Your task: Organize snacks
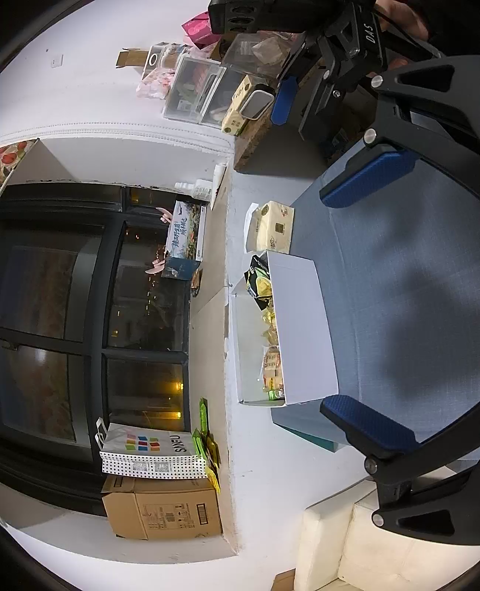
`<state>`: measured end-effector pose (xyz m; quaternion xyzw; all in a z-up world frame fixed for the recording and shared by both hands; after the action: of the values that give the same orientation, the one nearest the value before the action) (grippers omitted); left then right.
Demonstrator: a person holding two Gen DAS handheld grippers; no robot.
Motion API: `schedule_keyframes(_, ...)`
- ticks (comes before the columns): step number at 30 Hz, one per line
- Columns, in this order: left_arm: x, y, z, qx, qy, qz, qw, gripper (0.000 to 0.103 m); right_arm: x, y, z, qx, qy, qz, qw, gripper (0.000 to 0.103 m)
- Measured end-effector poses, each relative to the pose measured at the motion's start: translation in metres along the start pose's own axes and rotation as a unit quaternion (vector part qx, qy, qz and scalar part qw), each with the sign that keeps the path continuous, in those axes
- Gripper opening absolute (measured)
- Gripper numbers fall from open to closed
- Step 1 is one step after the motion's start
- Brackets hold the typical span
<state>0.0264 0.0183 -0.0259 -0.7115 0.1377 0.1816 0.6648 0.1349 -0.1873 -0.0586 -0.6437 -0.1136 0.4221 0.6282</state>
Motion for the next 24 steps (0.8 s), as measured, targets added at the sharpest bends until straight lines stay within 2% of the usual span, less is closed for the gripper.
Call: schedule_keyframes(24,0.0019,0.0030,-0.0028,0.003,0.003,0.007,1.0000,0.103,0.0021,0.0011,-0.0011,0.001,-0.001,0.001,1.000,0.103)
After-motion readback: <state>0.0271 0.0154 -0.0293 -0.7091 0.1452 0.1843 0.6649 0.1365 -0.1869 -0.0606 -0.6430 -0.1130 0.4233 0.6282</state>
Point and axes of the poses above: each gripper's, at about its wrist camera, not at the fingertips, and x roughly the way its jaws point, z to its left, y to its underside, the point moved 2 cm from there along x, roughly the way its jaws point, and after that the axes turned 4 degrees about x, right-handed, at the moved point
